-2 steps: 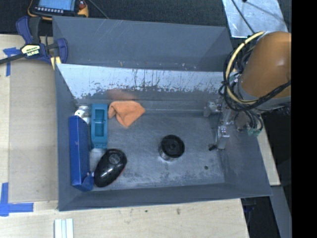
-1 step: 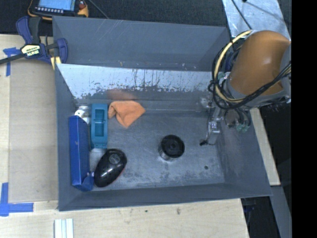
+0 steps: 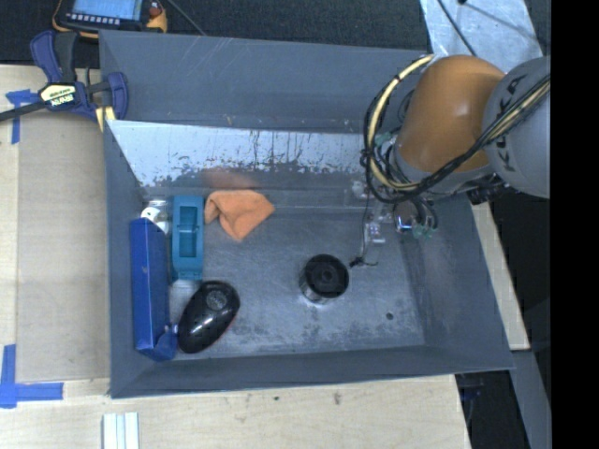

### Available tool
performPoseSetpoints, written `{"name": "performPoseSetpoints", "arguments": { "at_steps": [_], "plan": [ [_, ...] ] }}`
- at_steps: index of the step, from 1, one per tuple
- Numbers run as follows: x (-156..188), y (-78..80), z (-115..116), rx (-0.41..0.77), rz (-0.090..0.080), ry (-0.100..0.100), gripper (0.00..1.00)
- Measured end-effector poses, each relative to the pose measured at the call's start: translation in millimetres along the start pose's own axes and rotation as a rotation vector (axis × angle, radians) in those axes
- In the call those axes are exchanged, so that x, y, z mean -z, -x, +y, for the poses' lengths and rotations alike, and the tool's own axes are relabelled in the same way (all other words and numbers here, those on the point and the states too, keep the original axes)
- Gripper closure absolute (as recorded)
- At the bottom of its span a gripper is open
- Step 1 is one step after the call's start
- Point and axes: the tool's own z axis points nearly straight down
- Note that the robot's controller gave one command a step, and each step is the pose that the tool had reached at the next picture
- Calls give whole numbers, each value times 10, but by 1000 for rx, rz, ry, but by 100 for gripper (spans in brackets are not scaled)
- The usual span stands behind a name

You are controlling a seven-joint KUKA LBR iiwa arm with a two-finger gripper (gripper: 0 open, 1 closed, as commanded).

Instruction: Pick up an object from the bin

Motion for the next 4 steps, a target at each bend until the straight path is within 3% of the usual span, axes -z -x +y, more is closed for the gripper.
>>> {"name": "performPoseSetpoints", "arguments": {
  "at_steps": [1,2,3,4],
  "plan": [
    [-128,84,95,43,2,2,0],
    [-541,-4,66,43,-2,0,0],
    [-699,116,-202,60,5,0,100],
    [-699,117,-202,60,5,0,100]
  ]
}}
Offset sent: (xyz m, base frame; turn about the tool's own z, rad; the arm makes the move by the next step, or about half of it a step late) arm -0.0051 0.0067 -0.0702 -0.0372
